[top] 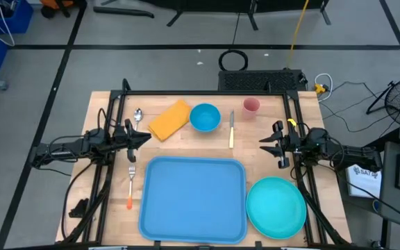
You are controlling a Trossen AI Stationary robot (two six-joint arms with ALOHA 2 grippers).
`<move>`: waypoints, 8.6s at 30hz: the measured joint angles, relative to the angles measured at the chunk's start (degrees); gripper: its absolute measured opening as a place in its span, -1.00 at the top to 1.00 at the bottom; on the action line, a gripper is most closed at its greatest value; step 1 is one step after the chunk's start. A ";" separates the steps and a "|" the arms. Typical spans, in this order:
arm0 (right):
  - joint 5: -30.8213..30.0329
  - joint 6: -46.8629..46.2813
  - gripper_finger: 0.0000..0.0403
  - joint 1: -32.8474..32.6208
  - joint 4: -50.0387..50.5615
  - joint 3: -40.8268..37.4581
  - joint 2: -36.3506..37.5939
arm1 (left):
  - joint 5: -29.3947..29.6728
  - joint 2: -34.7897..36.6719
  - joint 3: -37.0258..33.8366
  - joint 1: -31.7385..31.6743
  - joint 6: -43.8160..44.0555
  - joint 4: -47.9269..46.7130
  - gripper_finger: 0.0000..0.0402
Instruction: Set up tray
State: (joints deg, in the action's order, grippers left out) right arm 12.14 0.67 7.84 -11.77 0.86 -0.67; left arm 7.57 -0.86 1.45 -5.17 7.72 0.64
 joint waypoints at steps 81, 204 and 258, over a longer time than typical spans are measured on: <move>-55.60 4.74 0.50 0.02 -0.15 0.00 0.00 | -0.04 0.02 0.00 0.02 0.00 0.01 0.77; -25.50 1.26 0.02 24.53 48.44 58.73 -82.44 | 2.54 -0.63 0.06 0.00 11.68 -0.38 0.77; -25.65 -20.61 1.00 -24.98 45.97 58.71 -74.15 | 3.02 -0.62 0.04 0.00 10.38 -0.34 0.77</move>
State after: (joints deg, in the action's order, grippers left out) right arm -13.51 -19.94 -17.15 34.20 59.57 -74.82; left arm 10.59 -1.48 1.50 -5.17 18.10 0.30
